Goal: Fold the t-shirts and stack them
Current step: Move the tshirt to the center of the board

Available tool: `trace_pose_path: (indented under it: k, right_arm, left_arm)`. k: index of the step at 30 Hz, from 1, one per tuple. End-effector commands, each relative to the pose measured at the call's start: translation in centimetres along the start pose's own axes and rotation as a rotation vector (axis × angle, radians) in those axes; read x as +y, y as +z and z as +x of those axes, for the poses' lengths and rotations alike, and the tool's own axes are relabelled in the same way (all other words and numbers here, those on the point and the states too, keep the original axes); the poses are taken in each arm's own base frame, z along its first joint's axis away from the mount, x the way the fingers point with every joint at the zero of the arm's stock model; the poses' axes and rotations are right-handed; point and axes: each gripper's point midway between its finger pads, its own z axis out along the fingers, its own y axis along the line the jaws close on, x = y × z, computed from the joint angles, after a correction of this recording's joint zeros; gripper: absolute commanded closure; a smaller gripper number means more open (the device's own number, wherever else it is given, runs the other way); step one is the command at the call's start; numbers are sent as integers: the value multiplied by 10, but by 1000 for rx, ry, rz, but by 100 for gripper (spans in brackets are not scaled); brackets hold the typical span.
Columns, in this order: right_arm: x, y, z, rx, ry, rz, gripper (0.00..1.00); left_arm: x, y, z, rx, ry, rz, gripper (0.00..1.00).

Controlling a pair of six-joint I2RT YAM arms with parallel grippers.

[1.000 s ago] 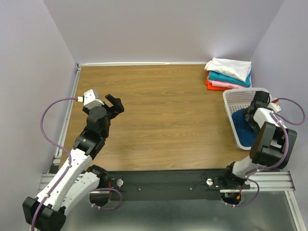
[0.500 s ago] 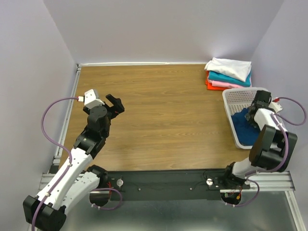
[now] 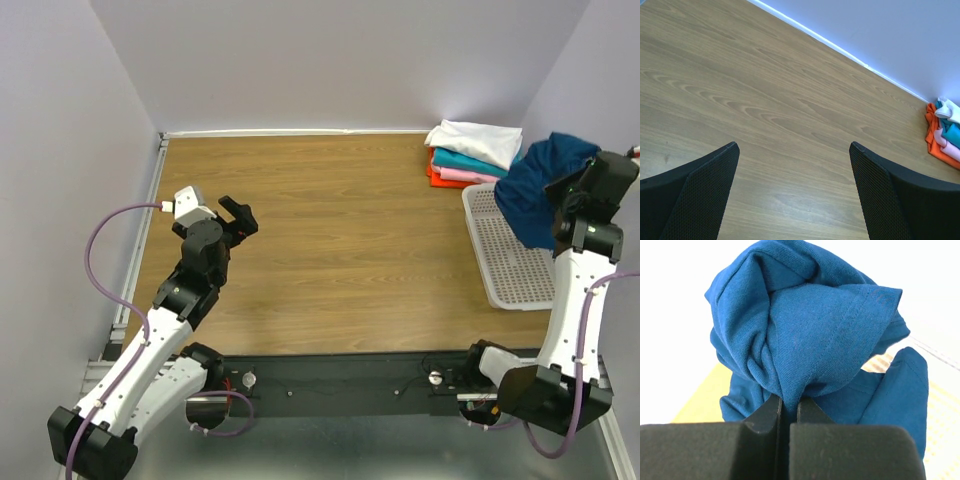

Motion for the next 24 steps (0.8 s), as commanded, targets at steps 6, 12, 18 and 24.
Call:
trace_pose_path:
  k: [6, 12, 18, 24]
  right_arm:
    - [138, -57, 3, 150, -220, -604, 99]
    - [221, -91, 84, 212, -496, -869, 99]
    - [235, -95, 204, 339, -757, -905, 86]
    - [193, -89, 302, 476, -812, -814, 2]
  left_arm:
    - [0, 1, 0, 8, -9, -8, 2]
    - [-4, -3, 13, 75, -20, 19, 2]
    - [6, -7, 38, 135, -79, 8, 2]
    - [13, -11, 63, 194, -96, 21, 2]
